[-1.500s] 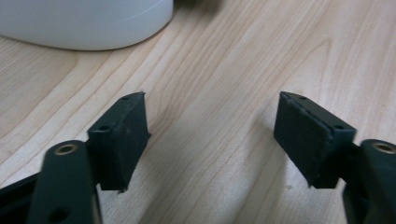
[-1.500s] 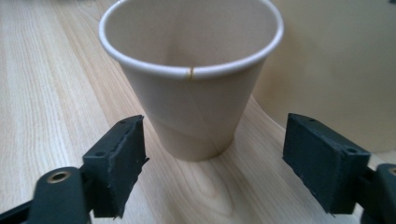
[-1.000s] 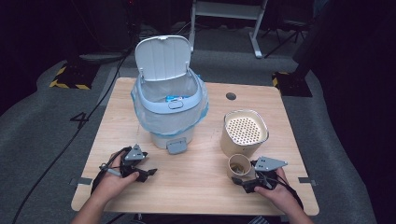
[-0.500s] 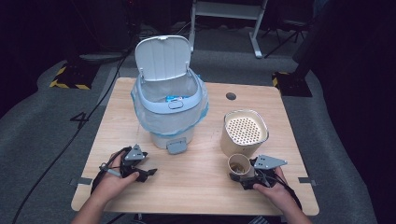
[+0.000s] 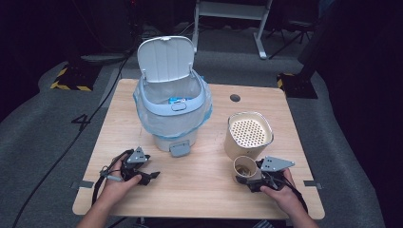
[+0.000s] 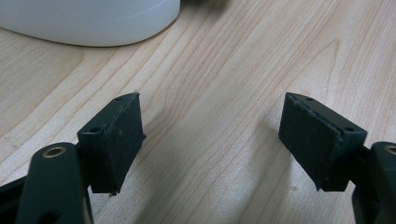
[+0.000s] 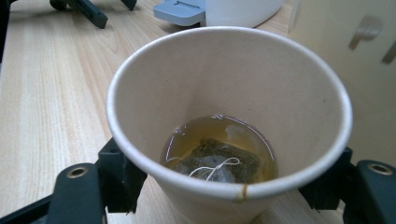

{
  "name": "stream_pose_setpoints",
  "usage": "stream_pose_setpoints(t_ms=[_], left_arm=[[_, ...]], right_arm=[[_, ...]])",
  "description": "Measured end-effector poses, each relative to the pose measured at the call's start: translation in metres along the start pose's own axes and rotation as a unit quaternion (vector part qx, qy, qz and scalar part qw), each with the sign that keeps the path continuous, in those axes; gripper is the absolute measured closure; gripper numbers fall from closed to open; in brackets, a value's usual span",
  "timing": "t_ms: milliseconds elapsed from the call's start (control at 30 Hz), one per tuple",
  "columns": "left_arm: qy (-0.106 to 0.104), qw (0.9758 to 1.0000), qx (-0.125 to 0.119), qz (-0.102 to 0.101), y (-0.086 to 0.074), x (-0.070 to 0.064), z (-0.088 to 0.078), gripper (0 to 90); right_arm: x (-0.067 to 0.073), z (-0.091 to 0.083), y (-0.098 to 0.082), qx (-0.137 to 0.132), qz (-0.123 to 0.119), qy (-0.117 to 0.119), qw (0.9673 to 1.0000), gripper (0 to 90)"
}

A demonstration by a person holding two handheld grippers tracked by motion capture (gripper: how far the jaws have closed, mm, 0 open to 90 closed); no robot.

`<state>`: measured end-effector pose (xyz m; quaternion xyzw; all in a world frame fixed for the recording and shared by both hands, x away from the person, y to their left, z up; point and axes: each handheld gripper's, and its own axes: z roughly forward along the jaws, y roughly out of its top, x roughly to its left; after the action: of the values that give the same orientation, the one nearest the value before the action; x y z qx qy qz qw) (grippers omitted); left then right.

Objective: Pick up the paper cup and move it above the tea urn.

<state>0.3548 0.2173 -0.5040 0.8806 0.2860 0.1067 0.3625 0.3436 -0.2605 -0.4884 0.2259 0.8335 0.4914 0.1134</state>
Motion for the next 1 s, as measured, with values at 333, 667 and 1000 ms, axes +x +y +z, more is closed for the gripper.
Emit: stream_pose_setpoints(t_ms=[333, 667, 1000], left_arm=[[0.000, 1.0000, 0.000, 0.000, 0.000, 0.000, 0.000, 22.4], [0.001, 1.0000, 0.000, 0.000, 0.000, 0.000, 0.000, 22.2], [0.000, 1.0000, 0.000, 0.000, 0.000, 0.000, 0.000, 22.1]], right_arm=[[0.000, -0.013, 0.013, -0.003, -0.010, 0.016, 0.9998, 29.3], [-0.003, -0.031, 0.036, -0.022, -0.010, 0.028, 0.9993, 29.6], [-0.010, -0.049, 0.064, -0.016, -0.016, 0.030, 0.9993, 30.4]])
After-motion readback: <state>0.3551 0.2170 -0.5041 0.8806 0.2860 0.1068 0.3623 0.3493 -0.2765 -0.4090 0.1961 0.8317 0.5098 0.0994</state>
